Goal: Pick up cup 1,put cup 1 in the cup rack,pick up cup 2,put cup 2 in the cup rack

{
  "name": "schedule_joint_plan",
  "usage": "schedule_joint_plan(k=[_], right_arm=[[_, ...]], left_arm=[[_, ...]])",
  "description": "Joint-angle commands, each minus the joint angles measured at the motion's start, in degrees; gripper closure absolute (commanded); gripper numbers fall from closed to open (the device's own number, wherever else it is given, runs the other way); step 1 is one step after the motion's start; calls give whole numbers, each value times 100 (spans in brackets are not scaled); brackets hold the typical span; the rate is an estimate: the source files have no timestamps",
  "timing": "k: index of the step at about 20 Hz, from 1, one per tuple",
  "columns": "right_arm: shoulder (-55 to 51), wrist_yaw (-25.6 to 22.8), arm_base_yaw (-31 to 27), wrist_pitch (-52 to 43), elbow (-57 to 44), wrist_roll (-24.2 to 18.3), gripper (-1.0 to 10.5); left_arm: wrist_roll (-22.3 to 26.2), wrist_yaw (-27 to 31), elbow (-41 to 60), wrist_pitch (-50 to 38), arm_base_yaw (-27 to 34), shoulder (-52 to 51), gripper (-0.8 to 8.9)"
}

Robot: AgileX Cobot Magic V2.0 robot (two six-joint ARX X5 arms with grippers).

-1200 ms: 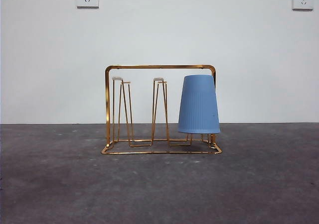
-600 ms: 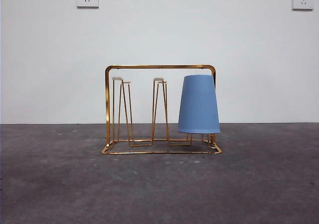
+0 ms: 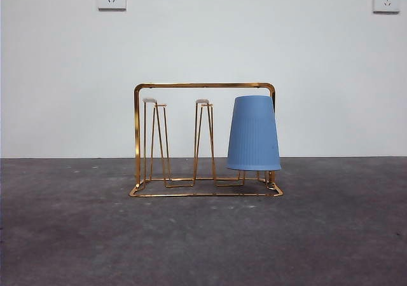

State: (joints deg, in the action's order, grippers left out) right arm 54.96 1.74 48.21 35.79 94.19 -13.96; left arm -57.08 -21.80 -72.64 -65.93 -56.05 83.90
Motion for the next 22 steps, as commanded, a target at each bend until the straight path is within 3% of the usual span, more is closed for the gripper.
schedule_joint_plan(k=[1,3,5,9,11,14,16,18,19,22], right_arm=[[68,-111,-15,256,-28,28,945],[66,-133,-15,402,-28,48,894],[28,-136,-15,520,-26,50,764],[-319,-339,-15,1036,-26,186,747],[-566,-577,-15,1429,-26,190,748],[-960,-1027,-15,2109,-26,205,751],[-1174,-1281,-15,2505,-26,245,753],[-1327,-1403,-15,2898,-26,391,757],[-1379,-1410,-15,3102,-26,470,757],[-1401,-1416,-15,3421,-26,549,757]], left_arm=[[33,-114,13,-96,-37,-9,821],[33,-114,13,-94,2,-11,821],[33,-125,13,-96,107,-22,821],[59,-365,13,258,516,-223,819],[426,-417,13,986,721,-474,819],[1810,-254,13,2747,885,-1093,819],[3130,562,13,4417,883,-1644,819],[4242,1843,13,5998,826,-2124,819],[4631,2527,13,6701,776,-2297,820],[5007,3471,13,7608,741,-2459,820]])
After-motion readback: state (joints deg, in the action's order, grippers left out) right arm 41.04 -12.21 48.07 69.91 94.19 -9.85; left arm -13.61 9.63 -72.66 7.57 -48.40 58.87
